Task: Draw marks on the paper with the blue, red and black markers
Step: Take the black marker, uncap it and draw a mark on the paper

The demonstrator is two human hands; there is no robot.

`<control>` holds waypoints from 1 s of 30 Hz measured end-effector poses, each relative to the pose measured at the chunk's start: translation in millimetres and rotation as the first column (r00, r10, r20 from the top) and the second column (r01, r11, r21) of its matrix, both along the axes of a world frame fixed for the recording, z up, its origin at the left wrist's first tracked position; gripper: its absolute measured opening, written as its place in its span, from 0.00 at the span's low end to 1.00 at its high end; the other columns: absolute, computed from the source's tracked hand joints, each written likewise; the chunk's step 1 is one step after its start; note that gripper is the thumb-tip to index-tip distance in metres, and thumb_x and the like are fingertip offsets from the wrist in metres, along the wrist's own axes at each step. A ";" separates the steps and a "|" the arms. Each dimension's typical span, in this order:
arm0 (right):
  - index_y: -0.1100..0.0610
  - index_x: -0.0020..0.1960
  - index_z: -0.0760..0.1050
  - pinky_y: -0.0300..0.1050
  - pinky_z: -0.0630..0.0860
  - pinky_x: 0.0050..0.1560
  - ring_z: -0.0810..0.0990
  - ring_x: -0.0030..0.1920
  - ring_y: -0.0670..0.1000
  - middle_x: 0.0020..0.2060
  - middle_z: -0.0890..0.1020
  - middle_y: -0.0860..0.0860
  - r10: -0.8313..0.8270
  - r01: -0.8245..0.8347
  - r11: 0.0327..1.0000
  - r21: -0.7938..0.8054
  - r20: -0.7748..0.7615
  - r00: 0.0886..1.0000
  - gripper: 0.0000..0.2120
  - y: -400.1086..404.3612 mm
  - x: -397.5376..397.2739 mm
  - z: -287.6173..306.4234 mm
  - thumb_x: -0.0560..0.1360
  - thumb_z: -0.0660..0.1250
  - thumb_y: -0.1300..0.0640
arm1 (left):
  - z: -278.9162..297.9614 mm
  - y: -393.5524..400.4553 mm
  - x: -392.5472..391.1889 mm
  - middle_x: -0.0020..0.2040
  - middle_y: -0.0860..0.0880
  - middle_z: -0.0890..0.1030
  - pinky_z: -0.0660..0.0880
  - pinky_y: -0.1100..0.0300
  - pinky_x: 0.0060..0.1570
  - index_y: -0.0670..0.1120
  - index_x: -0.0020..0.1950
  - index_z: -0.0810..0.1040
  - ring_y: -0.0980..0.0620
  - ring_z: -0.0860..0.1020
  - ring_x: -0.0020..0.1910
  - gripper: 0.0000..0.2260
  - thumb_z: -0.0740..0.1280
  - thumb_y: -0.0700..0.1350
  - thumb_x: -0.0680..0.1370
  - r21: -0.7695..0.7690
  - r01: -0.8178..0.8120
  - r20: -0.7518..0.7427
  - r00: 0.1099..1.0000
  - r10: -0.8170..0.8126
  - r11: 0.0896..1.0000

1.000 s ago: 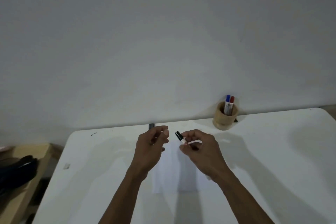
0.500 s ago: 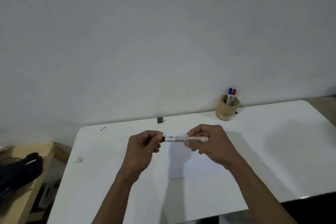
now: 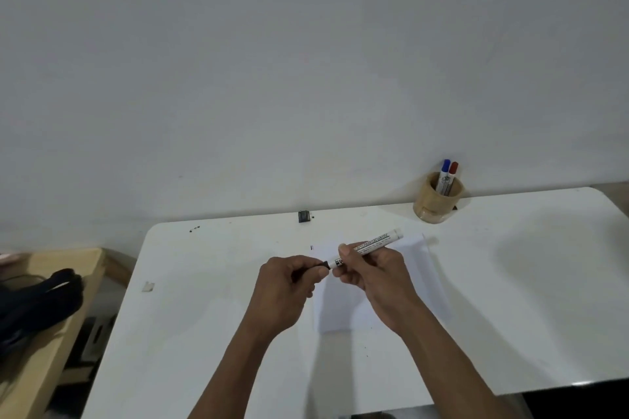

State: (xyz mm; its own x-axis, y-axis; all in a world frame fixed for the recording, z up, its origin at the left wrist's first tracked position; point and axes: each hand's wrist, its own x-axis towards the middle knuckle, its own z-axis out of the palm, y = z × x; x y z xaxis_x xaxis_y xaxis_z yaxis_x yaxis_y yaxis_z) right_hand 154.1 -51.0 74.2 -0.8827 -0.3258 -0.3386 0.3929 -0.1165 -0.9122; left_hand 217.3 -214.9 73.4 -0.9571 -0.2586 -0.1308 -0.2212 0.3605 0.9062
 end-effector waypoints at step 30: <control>0.61 0.47 0.82 0.44 0.83 0.43 0.85 0.38 0.55 0.38 0.85 0.56 -0.056 0.064 0.993 -0.100 0.079 0.995 0.06 33.3 -106.6 -82.2 0.74 0.72 0.58 | -74.6 -37.5 -102.2 0.37 0.49 0.84 0.71 0.63 0.40 0.42 0.44 0.82 0.52 0.78 0.34 0.04 0.72 0.43 0.74 -0.382 -0.339 0.233 0.865 0.445 0.860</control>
State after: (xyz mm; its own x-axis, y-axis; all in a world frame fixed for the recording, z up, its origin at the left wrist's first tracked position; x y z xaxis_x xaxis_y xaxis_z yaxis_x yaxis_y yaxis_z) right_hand 47.5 -17.6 -7.9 -0.8748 -0.3091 -0.3730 0.4499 -0.2333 -0.8620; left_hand 115.1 -252.4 -1.2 -0.6918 -0.6807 -0.2408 -0.6488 0.4396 0.6212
